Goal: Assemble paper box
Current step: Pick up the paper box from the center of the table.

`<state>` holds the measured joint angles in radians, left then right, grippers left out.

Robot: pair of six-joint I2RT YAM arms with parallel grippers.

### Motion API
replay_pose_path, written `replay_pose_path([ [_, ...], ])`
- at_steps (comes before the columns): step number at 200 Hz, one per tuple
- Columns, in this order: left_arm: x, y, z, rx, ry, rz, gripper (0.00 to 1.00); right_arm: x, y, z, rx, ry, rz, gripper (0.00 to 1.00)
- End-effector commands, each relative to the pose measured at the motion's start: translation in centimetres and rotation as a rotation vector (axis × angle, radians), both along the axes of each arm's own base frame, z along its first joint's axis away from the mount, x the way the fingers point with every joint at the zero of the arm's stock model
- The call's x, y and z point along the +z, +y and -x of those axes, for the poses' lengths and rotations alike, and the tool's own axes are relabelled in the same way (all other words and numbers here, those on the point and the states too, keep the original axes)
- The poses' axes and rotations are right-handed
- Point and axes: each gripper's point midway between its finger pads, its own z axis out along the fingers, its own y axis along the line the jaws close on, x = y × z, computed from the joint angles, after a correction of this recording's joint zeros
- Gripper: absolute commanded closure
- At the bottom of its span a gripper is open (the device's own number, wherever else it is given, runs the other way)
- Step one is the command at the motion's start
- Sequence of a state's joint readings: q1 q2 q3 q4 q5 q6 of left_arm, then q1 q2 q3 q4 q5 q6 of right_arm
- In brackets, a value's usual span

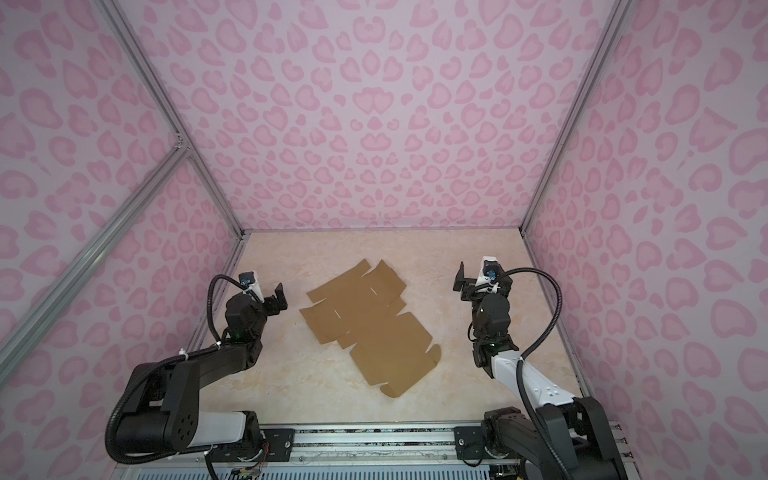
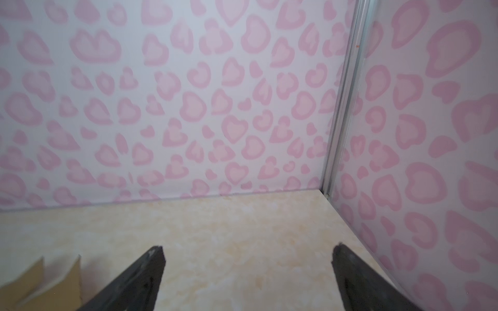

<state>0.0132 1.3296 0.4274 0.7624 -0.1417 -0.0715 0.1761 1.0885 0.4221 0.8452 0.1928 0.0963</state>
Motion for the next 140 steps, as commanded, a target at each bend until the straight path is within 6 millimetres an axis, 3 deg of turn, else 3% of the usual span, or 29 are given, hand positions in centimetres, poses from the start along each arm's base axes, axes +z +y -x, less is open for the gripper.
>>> replay_pose_path([
  [1,3.1,1.1,0.8,0.087,-0.041,0.075,0.03,4.0,1.2,0.9,0.161,-0.130,-0.415,0.00],
  [10,5.7,1.6,1.2,0.124,-0.120,0.154,0.03,5.9,2.7,0.6,0.263,-0.134,-0.428,0.00],
  [28,10.2,2.1,2.3,0.189,-0.241,0.401,0.03,7.4,6.1,-0.9,0.407,0.019,-0.360,0.00],
  [37,10.8,2.1,2.9,0.209,-0.224,0.515,0.03,7.5,7.5,-1.6,0.438,0.090,-0.303,0.00],
  [50,10.1,2.2,3.8,0.248,-0.134,0.629,0.03,6.7,8.9,-2.3,0.481,0.206,-0.275,0.00],
  [82,10.3,-1.2,4.1,0.078,-0.014,0.689,0.03,3.4,12.1,-3.2,0.545,0.499,-0.168,0.00],
  [108,6.5,-2.2,5.4,0.101,0.139,0.750,0.03,-0.1,14.7,-3.1,0.572,0.672,-0.032,0.00],
  [140,0.0,-4.0,7.0,0.137,0.353,0.820,0.00,-3.0,17.3,-3.0,0.608,0.802,0.070,0.00],
])
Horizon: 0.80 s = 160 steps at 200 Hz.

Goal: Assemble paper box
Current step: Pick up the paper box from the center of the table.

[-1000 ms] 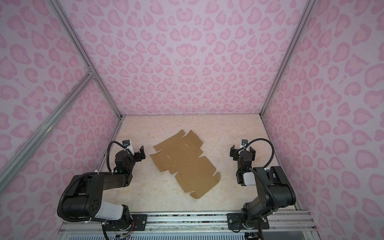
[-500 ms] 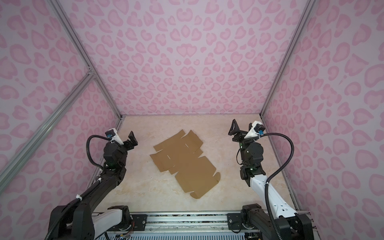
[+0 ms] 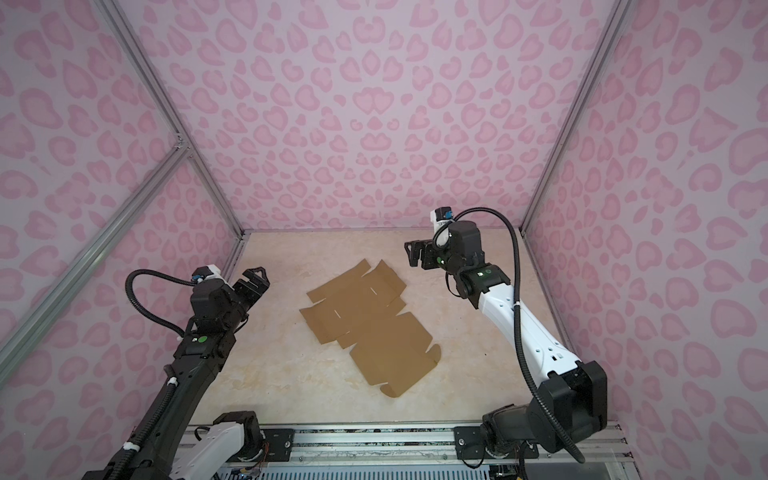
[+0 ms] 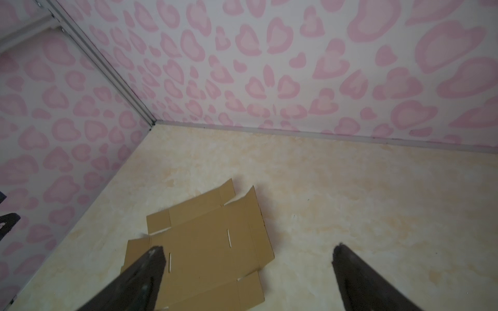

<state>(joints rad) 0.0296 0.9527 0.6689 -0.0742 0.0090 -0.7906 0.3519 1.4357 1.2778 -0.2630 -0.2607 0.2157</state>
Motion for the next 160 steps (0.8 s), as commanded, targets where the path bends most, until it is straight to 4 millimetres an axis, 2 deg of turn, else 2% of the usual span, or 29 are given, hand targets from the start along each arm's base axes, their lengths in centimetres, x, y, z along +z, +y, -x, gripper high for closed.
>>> replay_pose_path([
  [1,-5.4,-2.0,1.8,-0.046,0.199,0.107,0.00,-4.3,0.8,1.6,0.061,0.140,0.156,0.00],
  [25,-9.4,-4.1,2.6,-0.086,0.340,0.123,0.05,-6.1,1.9,1.9,0.089,0.174,0.230,0.01],
  [39,-10.9,-5.6,2.9,-0.117,0.398,0.117,0.07,-7.1,2.4,2.1,0.101,0.191,0.261,0.01],
  [54,-12.0,-6.5,3.3,-0.126,0.439,0.118,0.10,-7.8,2.6,2.2,0.107,0.201,0.297,0.02],
  [98,-15.1,-7.6,4.6,-0.121,0.520,0.136,0.14,-8.7,3.5,2.7,0.124,0.202,0.318,0.05],
  [125,-16.2,-8.1,4.8,-0.124,0.544,0.137,0.19,-9.6,3.9,2.8,0.131,0.219,0.322,0.07],
  [160,-15.7,-8.3,4.4,-0.124,0.515,0.133,0.24,-10.5,4.6,2.9,0.162,0.242,0.312,0.11],
])
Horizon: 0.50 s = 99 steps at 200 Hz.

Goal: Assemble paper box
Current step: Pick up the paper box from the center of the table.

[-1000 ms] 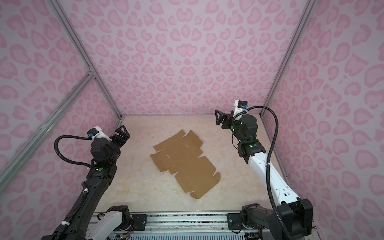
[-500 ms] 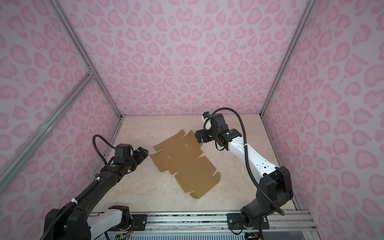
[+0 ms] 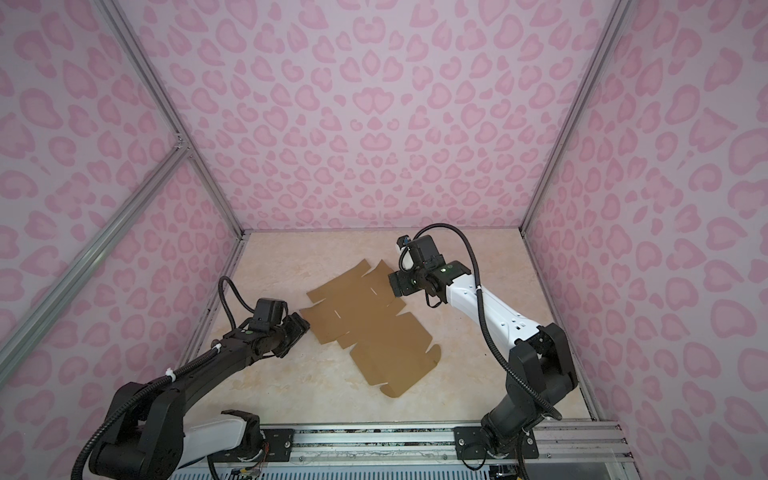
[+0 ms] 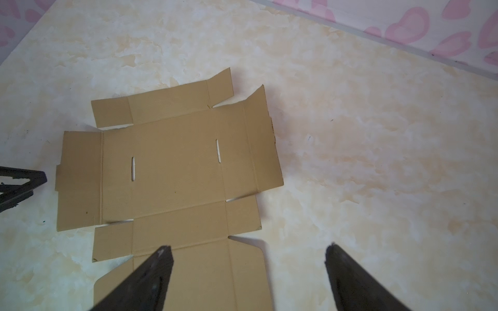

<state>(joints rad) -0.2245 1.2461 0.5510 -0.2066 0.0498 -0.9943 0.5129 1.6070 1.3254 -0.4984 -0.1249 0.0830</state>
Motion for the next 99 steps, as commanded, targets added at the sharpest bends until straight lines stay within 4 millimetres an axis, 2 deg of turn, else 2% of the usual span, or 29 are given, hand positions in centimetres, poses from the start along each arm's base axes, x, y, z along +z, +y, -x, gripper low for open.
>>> replay_pose_path([
  [1,0.7,0.0,-0.9,0.023,-0.047,0.003,0.24,-0.6,0.6,0.0,0.025,0.012,-0.008,0.11],
  [49,0.4,-1.0,-1.1,-0.001,-0.044,0.031,0.35,-2.3,1.4,-0.1,0.052,0.063,-0.006,0.14],
  [99,0.0,-1.6,-1.2,-0.009,-0.055,0.046,0.41,-2.2,2.4,0.2,0.072,0.062,-0.019,0.14],
])
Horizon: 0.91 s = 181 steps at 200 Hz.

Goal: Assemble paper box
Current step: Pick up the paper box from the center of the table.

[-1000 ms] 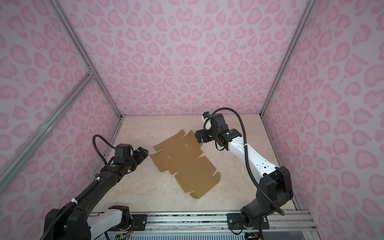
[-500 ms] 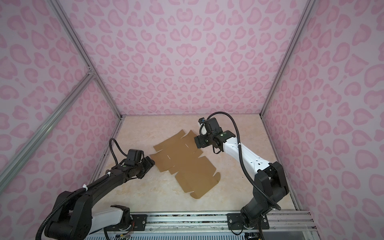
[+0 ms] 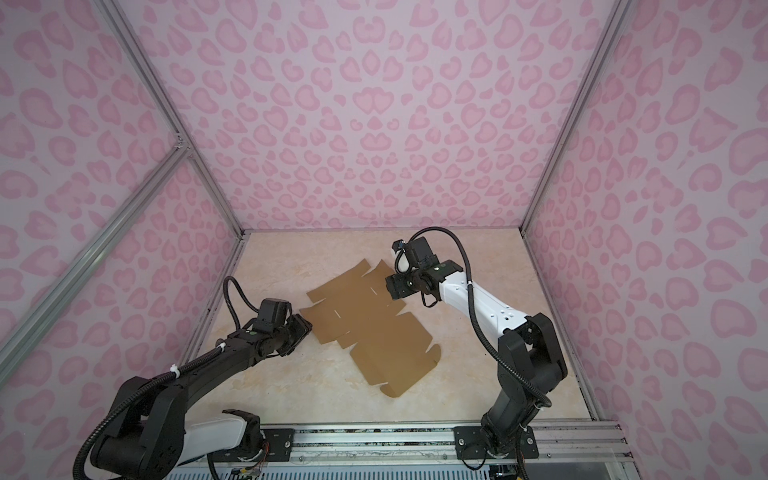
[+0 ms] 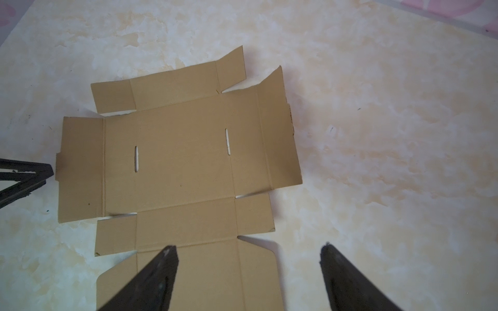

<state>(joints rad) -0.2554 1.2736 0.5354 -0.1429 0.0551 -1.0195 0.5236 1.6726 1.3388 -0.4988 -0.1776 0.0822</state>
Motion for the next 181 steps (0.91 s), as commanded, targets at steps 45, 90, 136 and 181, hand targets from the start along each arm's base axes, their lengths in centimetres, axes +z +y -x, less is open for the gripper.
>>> replay_pose_path([
  [45,0.1,-1.1,-1.4,-0.006,-0.048,0.040,0.51,-0.3,2.2,0.7,0.058,0.001,0.000,0.15],
  [90,0.4,-1.6,-2.2,-0.016,-0.086,0.052,0.63,0.7,3.5,1.5,0.080,-0.017,-0.033,0.15],
  [136,-0.4,-1.7,-2.4,-0.015,-0.080,0.054,0.73,2.2,4.7,2.6,0.102,-0.035,-0.090,0.15],
  [181,-0.4,-1.9,-3.0,-0.017,-0.095,0.063,0.80,3.9,6.1,3.9,0.133,-0.056,-0.143,0.15],
])
